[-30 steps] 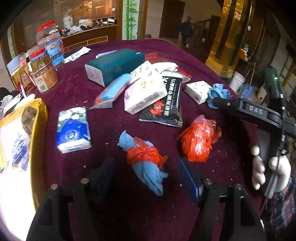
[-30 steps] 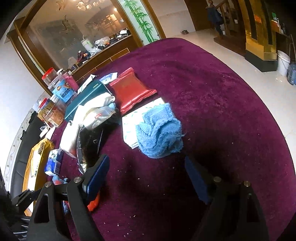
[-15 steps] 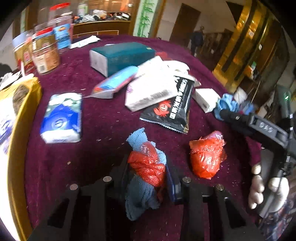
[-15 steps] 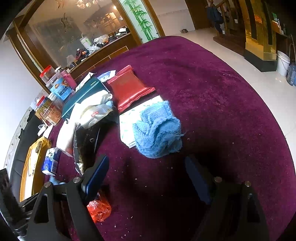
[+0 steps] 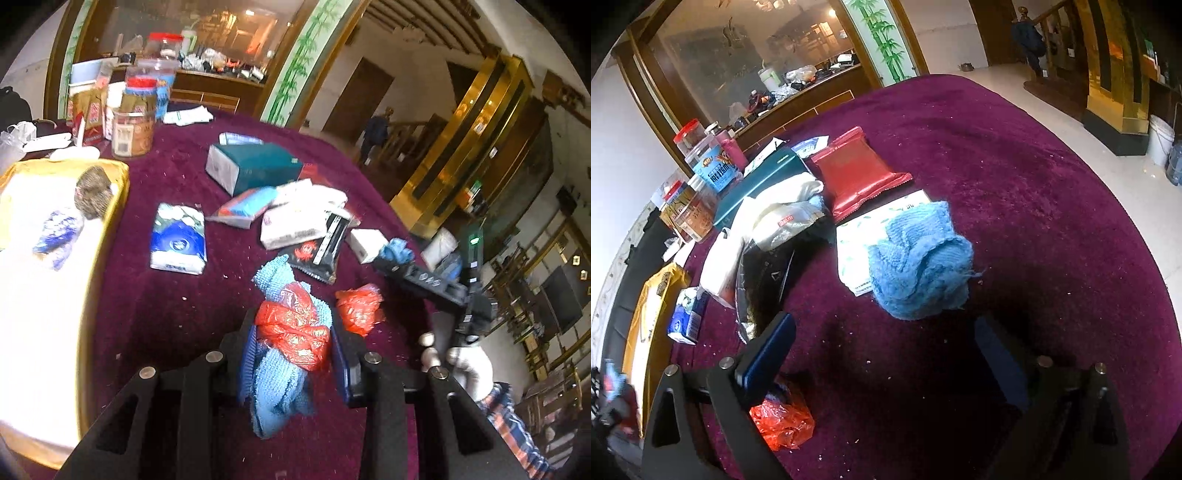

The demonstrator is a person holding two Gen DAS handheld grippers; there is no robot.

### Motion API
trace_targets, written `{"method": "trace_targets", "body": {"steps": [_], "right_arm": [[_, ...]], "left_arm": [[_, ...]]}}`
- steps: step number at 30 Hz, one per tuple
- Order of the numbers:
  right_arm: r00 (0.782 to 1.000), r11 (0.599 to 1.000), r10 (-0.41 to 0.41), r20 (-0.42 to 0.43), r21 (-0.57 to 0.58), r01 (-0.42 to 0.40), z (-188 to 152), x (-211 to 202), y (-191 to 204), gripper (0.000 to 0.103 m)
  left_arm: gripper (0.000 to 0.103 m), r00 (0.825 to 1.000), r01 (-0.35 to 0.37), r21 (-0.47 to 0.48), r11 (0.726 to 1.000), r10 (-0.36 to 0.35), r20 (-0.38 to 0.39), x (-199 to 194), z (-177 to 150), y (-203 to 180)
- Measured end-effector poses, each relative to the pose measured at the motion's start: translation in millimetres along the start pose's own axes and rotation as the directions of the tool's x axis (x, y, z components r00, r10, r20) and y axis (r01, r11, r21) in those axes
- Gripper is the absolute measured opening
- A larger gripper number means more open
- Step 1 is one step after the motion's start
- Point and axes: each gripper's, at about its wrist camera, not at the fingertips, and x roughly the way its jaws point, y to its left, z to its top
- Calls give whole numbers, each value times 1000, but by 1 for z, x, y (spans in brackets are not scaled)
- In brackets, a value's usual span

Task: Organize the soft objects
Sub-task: 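Carry the red-and-blue bundle to the tray with left gripper while right gripper grasps red plastic bag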

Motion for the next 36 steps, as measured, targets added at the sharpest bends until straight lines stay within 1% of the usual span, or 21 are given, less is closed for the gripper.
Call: {"method": "trace_targets", "body": {"steps": [3,4,5,6,7,8,9,10,13,14,16,17,19,20,22,23,24,28,30,33,36], "right_arm": [[1000,1000,13,-3,-3,-13,0,1,0,100],[1000,1000,16,-18,-11,-16,2,1,0,100],[999,1000,8,-53,-2,-8,4,0,-1,100],[996,999,3,-90,42,1,4,-6,-3,100],[994,997,33,-103,79,-25,2,-12,-4,100],[991,991,99,-91,103,-90,-2,-25,-1,100],[991,990,111,-80,98,-103,-5,-32,3,100],[991,991,108,-75,82,-102,-10,-39,9,100],[990,996,81,-116,37,-77,-26,-37,30,100],[989,998,60,-138,14,-59,-33,-31,41,99],[988,999,37,-150,-27,-42,-41,-23,58,96],[989,997,12,-151,-69,-23,-45,-18,72,92],[988,993,-27,-149,-120,9,-49,-10,89,85],[986,989,-56,-154,-144,34,-54,-5,99,76],[985,981,-109,-132,-174,85,-55,1,107,64],[984,976,-131,-118,-190,107,-55,4,112,52],[984,973,-141,-110,-198,117,-54,5,114,45],[988,977,-105,-112,-195,82,-50,3,113,43],[992,982,-71,-105,-182,51,-46,-4,114,43],[996,979,-5,-95,-203,-14,-39,-16,130,43],[994,963,58,-93,-256,-80,-33,-25,161,43]], "left_arm": [[36,999,12,-9,1000,-12,41,-29,-8,10],[36,999,15,-16,1000,-14,52,-37,-10,14],[36,997,11,-27,1000,-9,72,-52,-14,22],[37,996,4,-35,999,-1,88,-62,-16,28],[37,995,-6,-44,999,10,104,-73,-18,35],[37,992,-21,-57,998,28,123,-85,-20,44],[37,988,-41,-76,996,52,143,-98,-23,55],[37,986,-56,-91,994,70,154,-106,-25,64],[37,975,-108,-144,984,134,179,-127,-35,92],[37,973,-115,-154,981,142,181,-128,-36,97],[37,968,-133,-181,974,166,186,-130,-40,110],[37,966,-141,-190,972,177,186,-130,-42,115],[37,965,-149,-204,968,188,184,-131,-43,122],[37,962,-161,-213,964,201,183,-132,-44,127],[37,956,-184,-231,956,228,182,-136,-47,136],[37,954,-193,-241,951,240,182,-141,-49,142],[37,951,-202,-250,947,251,181,-143,-50,146],[37,939,-257,-260,931,305,161,-145,-44,163],[37,939,-273,-257,927,315,141,-144,-37,171],[37,938,-316,-238,918,341,70,-131,-18,184],[37,923,-378,-204,903,384,-13,-107,6,200]]}}
